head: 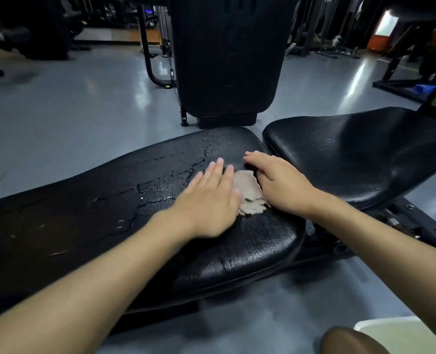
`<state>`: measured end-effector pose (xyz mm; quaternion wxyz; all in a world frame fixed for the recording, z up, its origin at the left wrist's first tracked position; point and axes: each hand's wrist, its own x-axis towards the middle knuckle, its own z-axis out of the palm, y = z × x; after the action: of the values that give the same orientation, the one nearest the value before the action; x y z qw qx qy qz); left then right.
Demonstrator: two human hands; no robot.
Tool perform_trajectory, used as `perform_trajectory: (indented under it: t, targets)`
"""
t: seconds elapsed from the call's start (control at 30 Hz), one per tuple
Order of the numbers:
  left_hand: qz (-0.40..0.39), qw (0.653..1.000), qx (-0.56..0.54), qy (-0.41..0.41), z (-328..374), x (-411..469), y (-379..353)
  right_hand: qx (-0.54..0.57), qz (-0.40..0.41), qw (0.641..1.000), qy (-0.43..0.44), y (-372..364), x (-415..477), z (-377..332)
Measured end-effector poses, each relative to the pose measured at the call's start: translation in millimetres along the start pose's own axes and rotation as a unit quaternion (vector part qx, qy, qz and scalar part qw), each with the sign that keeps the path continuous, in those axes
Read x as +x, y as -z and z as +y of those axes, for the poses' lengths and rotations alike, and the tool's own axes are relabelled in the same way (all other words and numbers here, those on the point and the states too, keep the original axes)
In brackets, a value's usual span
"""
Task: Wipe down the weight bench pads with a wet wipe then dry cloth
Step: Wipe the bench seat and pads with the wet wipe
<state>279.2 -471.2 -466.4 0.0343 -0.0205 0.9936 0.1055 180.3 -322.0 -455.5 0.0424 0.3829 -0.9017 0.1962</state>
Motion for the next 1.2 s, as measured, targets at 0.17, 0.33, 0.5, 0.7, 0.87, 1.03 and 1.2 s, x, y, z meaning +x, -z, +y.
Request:
perform_trajectory:
  t: [0.17,0.33,0.5,0.7,0.87,1.03,1.2]
  targets:
    - [-0.001,0.998,-0.028,0.059,-42,81,14,-0.016,0.019,1.0,0.011,-4,0,-1]
    - [0.009,0.993,-0.038,0.115,-68,151,29,-0.048,0.03,0.998,0.02,-7,0,3]
    - [0.017,0.991,-0.033,0.131,-66,161,31,-0.049,0.03,0.998,0.016,-5,0,2]
    - [-0.009,0.995,-0.048,0.084,-42,85,19,-0.04,0.02,0.999,0.011,0,-3,-3]
    - [-0.019,0.998,-0.037,0.037,-17,-5,2,-0.035,0.007,0.999,0.004,-2,-3,-3]
    - [-0.015,1.0,0.001,0.009,7,-76,-9,-0.054,-0.006,0.998,0.01,-2,-4,-2]
    - [0.076,0.996,0.039,0.04,28,-110,-11,-0.151,-0.021,0.988,0.026,0,-7,-8]
